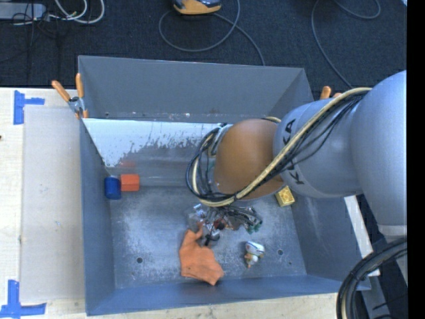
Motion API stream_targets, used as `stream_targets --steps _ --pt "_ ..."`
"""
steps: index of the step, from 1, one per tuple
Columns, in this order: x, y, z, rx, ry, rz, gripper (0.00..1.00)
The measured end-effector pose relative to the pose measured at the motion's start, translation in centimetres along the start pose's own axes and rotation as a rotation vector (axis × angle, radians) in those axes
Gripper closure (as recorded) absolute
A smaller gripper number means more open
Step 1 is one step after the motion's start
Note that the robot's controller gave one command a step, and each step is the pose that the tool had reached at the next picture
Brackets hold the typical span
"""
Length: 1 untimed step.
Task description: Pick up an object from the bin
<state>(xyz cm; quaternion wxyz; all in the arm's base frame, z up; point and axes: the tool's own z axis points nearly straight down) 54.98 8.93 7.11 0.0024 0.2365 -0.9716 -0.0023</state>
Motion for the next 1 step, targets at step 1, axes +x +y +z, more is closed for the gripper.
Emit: stream_targets --steps 1 --pt "0.12 -1.0 -0.16 -0.001 -0.004 0.0 1.0"
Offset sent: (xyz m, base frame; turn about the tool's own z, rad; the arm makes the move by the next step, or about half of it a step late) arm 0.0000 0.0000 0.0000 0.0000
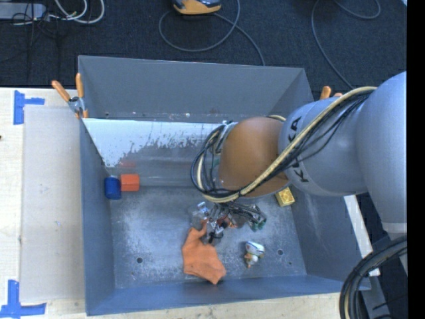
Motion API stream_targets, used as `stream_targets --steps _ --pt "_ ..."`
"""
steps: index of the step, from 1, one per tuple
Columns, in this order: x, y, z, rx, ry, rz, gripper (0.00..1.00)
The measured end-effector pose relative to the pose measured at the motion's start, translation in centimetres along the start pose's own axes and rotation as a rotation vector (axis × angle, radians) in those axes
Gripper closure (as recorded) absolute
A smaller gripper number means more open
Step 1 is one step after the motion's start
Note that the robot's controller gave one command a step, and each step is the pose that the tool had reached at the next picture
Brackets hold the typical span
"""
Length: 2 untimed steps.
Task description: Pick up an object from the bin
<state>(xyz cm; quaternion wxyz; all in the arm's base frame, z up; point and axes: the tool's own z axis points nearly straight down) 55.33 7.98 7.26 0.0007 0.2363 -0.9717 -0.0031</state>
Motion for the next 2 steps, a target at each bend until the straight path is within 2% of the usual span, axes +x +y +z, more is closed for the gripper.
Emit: stream_targets --steps 2 --pt "0.01 -0.03 0.0 0.0 0.0 0.004 1.0"
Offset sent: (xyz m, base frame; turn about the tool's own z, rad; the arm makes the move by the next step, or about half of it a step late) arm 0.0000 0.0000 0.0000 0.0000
